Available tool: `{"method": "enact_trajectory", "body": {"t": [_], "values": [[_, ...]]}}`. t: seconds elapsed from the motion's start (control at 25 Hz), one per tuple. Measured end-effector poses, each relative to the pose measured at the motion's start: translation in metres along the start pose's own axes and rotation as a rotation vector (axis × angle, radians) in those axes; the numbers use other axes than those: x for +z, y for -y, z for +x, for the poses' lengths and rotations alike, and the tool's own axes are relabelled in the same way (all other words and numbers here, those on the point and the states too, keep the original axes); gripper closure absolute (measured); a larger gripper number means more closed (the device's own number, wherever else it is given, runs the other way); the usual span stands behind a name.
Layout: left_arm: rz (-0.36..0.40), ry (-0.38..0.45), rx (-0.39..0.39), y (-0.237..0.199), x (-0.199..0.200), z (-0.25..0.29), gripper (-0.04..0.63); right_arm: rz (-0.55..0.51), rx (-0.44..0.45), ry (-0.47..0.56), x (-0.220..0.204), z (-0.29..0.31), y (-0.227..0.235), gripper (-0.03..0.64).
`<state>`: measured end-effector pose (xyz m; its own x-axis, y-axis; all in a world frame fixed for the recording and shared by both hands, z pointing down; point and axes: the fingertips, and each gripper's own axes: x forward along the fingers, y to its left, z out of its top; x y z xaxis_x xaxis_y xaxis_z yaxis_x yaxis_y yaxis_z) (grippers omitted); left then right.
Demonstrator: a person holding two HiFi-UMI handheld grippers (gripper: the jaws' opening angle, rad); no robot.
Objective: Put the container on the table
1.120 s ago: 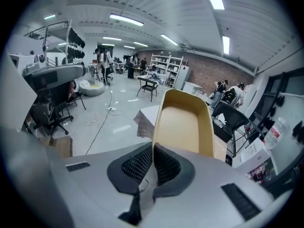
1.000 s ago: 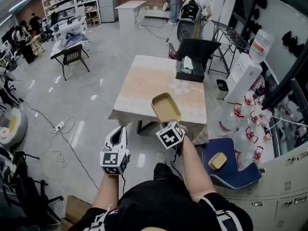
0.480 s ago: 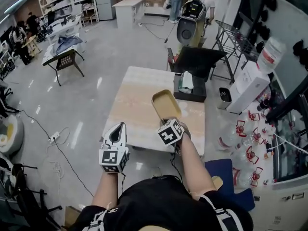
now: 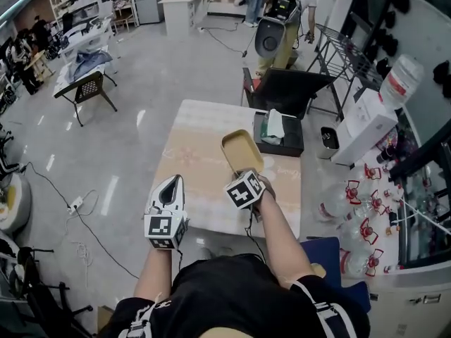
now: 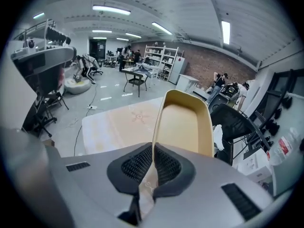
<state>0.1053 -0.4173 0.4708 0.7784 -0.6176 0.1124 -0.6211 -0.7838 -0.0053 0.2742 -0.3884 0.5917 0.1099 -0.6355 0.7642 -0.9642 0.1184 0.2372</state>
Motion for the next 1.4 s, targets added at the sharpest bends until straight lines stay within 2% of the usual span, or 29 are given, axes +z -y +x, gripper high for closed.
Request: {"method": "enact_trajectory", "body": {"t": [0.16,0.56,1.04,1.28,1.4], "values": [[0.005,-0.002,-0.001,-0.010,0.000,0.014,0.583,-0.027,-0.019,-0.046,0.000,0.030,0.003,0.588],[-0.019,-0.023,0.037,-0.043,-0.009,0.021,0.583,-0.147,0.028,-0.207,-0.029,0.119,-0.024,0.588],[-0.016,-0.035,0.098,-0.072,-0.012,0.019,0.583,-0.158,0.065,-0.326,-0.068,0.179,-0.045,0.584],[-0.015,-0.051,0.087,-0.069,-0.016,0.019,0.583,-0.130,0.063,-0.319,-0.071,0.184,-0.046,0.572],[-0.011,-0.050,0.077,-0.065,-0.016,0.020,0.583,-0.127,0.074,-0.283,-0.069,0.177,-0.046,0.540]]}}
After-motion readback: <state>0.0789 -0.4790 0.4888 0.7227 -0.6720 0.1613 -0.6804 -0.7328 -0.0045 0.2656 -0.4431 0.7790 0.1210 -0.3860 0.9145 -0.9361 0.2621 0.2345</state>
